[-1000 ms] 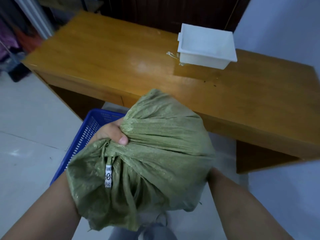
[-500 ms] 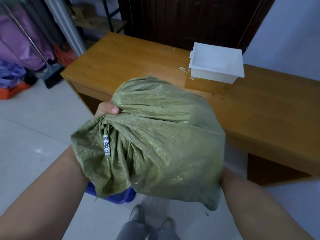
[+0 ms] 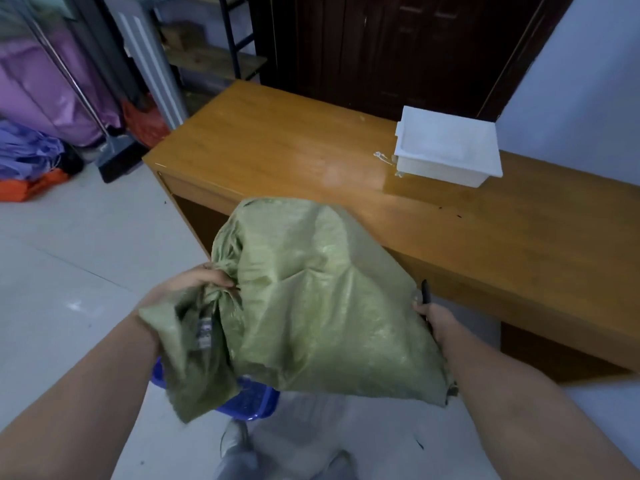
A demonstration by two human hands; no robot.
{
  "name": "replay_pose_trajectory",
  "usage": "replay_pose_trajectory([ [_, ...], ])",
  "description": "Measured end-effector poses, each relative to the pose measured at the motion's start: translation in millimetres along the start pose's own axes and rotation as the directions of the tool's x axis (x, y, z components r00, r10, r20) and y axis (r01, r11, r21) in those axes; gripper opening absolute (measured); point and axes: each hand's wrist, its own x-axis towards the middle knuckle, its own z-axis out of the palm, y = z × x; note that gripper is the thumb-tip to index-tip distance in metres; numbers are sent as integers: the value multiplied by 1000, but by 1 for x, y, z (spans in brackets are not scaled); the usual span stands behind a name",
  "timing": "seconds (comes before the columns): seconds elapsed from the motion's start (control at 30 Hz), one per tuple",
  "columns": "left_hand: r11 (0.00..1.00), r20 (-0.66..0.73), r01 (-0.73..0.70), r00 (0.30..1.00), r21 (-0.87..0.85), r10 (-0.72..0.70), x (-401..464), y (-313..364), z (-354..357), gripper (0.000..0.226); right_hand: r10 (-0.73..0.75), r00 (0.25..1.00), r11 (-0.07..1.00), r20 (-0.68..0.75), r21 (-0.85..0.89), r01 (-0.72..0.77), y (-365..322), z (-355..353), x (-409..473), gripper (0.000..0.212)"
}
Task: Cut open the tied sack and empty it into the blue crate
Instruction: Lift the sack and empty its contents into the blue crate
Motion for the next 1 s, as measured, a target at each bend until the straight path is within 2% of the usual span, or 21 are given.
replay_pose_trajectory([
  [0.1,999,-173,32,985,31,-26,-3,-5,-13,21,-89,995,993,-40,78,92,-15,30,-5,23],
  [0.17,999,-288,51,956,-7,-51,8,-17,-28,23,-102,994,985,-27,136,104,-20,54,-8,19],
  [0.23,994,-329,92,939,-51,-104,23,-30,-44,28,-108,992,987,-62,114,115,-28,79,-10,21],
  [0.3,989,-358,148,923,3,-137,35,-40,-61,28,-131,986,987,-98,83,140,-38,103,-15,23],
  [0.47,956,-330,218,933,196,-146,61,-63,-113,35,-179,961,980,-213,54,194,-57,159,-23,22],
  [0.57,957,-312,248,930,151,-192,75,-75,-132,35,-190,949,973,-253,84,217,-66,183,-25,29],
  [0.63,963,-308,251,928,96,-211,86,-80,-141,35,-201,944,967,-262,101,234,-72,196,-26,23],
  [0.73,968,-289,249,926,-9,-241,115,-90,-158,35,-221,941,958,-255,124,258,-81,214,-23,9],
  [0.83,948,-264,270,939,168,-220,162,-117,-174,38,-220,950,954,-221,153,257,-81,232,-18,11],
  [1.0,927,-274,293,935,235,-226,161,-89,-163,44,-217,973,937,-76,262,230,-78,278,-9,4],
])
